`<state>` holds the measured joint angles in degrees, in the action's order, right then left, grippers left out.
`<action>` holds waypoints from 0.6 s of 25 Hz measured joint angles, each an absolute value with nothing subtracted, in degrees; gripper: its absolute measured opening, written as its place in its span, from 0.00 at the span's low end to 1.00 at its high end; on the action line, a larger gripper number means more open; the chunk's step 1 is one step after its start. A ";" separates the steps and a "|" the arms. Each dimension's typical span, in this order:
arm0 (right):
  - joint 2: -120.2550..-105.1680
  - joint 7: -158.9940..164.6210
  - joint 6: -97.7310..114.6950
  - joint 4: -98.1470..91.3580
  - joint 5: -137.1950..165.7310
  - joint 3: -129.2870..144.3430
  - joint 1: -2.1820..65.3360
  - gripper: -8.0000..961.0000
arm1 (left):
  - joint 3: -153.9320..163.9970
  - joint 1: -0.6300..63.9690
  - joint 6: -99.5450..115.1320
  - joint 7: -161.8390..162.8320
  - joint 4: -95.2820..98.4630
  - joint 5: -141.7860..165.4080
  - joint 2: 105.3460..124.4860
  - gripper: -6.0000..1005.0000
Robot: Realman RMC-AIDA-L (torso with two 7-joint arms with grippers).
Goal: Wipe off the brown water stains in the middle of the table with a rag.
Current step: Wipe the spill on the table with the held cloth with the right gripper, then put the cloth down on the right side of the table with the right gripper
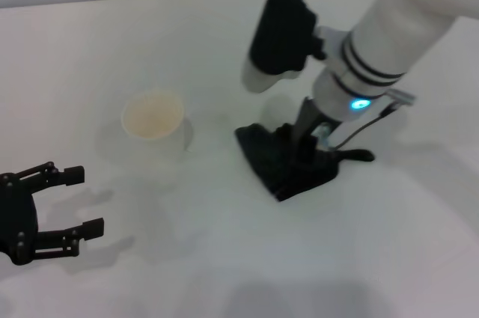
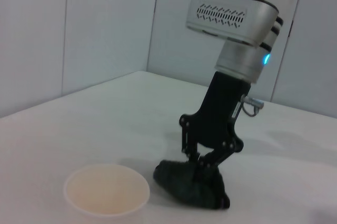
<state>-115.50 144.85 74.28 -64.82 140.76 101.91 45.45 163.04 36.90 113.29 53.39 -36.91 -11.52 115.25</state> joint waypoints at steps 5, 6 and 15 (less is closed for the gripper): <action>-115.41 139.85 79.87 -70.07 142.64 94.52 40.66 0.09 | 163.04 36.83 113.29 53.90 -36.91 -11.63 114.84 0.89; -115.39 138.34 81.25 -70.67 142.52 92.74 39.88 0.09 | 163.04 36.83 113.28 54.01 -36.91 -11.73 114.82 0.89; -115.16 131.11 85.91 -71.71 142.75 85.60 35.28 0.09 | 163.04 36.74 113.31 54.96 -36.88 -13.44 114.69 0.89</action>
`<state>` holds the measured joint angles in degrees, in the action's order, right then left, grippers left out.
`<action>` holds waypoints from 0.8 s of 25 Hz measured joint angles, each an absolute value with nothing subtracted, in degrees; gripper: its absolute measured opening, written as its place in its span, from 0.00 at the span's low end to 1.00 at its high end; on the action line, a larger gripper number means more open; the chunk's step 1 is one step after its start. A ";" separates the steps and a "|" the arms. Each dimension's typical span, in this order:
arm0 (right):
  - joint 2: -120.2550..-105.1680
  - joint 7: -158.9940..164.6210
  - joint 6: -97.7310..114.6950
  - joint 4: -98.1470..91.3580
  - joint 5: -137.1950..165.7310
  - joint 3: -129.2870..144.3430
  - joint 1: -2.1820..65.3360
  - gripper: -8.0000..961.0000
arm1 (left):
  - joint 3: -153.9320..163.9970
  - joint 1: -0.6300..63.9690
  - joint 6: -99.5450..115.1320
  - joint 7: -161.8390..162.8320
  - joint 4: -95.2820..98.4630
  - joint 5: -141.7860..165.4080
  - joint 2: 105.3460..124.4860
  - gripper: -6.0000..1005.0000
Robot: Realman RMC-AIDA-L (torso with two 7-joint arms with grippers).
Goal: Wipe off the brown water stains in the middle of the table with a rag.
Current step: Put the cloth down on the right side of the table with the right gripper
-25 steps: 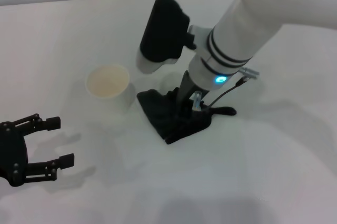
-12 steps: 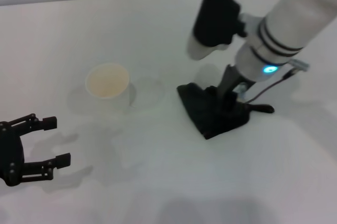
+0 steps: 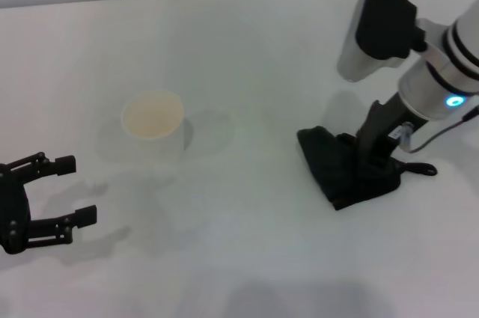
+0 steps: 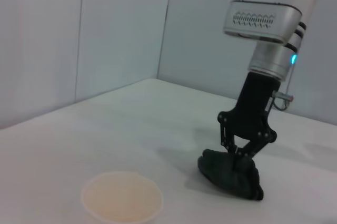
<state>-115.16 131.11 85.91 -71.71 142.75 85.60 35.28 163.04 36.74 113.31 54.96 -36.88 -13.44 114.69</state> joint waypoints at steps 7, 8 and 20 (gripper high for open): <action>-115.10 128.22 86.97 -71.80 142.81 83.21 33.84 0.12 | 163.04 36.78 113.36 55.00 -36.59 -15.05 114.68 0.89; -115.11 128.19 86.97 -71.62 142.84 83.13 33.81 0.13 | 163.04 36.82 113.37 55.00 -36.59 -15.14 114.69 0.89; -115.49 128.10 85.23 -71.28 139.50 82.97 33.68 0.18 | 163.03 37.32 113.38 55.25 -36.45 -15.30 115.01 0.89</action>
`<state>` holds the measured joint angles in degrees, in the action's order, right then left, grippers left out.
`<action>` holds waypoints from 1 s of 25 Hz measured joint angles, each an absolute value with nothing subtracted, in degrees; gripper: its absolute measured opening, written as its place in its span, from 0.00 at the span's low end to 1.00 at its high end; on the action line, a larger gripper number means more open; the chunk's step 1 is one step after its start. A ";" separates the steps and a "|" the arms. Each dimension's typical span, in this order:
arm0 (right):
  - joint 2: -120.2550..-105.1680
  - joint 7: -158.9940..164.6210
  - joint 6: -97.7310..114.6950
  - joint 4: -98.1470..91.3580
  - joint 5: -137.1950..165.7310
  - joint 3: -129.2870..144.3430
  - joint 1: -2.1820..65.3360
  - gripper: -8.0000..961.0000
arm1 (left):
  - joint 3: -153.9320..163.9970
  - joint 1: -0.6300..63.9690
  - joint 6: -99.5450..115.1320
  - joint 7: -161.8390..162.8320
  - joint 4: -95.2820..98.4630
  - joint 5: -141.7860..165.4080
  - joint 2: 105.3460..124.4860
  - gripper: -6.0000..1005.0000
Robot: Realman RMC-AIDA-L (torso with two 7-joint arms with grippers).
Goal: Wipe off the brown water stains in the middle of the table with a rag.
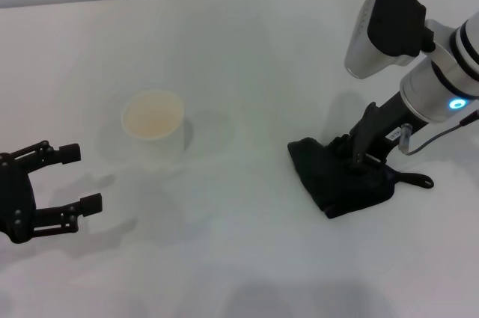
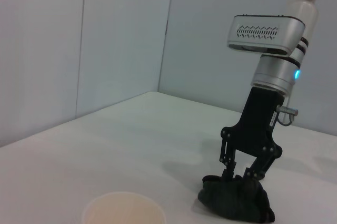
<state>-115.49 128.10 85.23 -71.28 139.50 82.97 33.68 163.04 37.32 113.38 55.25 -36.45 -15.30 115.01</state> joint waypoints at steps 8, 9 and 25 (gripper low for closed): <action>-115.23 123.71 86.72 -74.46 133.38 78.53 30.48 0.44 | 163.04 37.27 113.38 55.54 -36.46 -15.81 114.87 0.89; -115.19 122.12 88.08 -75.33 131.30 76.33 29.77 0.46 | 163.04 37.22 113.38 55.54 -36.47 -15.87 114.86 0.89; -114.82 100.04 101.76 -71.04 118.54 51.99 24.82 0.47 | 163.04 37.09 113.38 55.24 -36.48 -15.95 114.75 0.89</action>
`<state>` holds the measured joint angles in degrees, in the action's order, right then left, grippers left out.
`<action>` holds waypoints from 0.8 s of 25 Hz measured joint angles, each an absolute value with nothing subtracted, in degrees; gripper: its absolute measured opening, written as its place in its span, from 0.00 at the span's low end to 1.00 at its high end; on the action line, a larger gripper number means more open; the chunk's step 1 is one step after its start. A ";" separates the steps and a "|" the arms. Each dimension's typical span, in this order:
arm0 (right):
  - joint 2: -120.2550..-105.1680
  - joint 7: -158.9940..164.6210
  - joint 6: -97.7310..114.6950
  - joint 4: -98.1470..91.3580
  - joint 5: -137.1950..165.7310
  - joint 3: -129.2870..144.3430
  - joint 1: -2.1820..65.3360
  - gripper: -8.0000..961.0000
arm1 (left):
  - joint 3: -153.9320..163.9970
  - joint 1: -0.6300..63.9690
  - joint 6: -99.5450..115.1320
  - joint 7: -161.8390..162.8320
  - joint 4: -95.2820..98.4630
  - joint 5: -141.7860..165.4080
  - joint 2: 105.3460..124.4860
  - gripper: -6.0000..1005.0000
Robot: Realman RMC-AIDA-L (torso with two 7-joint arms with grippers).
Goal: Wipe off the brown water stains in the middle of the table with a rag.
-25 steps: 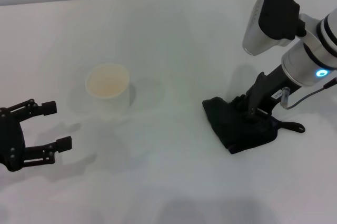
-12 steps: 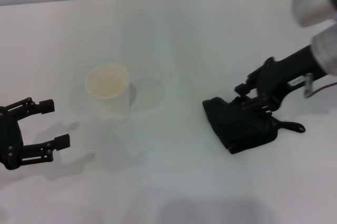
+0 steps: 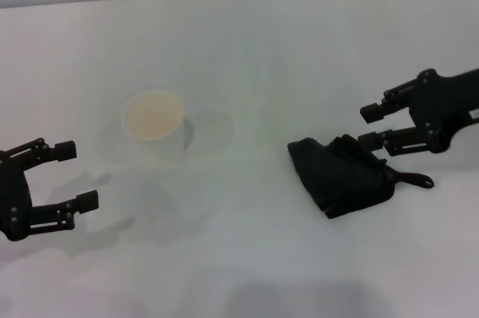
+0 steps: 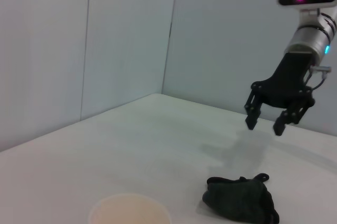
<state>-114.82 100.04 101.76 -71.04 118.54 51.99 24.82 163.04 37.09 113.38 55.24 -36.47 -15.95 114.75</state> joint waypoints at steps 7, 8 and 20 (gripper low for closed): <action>-114.71 93.91 103.42 -64.13 117.96 48.49 24.84 0.47 | 163.04 37.42 113.39 55.21 -36.48 -15.95 114.75 0.89; -114.77 93.17 103.17 -63.47 118.12 48.53 24.76 0.47 | 163.04 37.44 113.40 55.21 -36.47 -15.97 114.75 0.89; -114.89 90.98 101.97 -60.22 121.08 49.25 24.75 0.46 | 163.04 37.04 113.47 55.02 -36.47 -16.91 114.69 0.89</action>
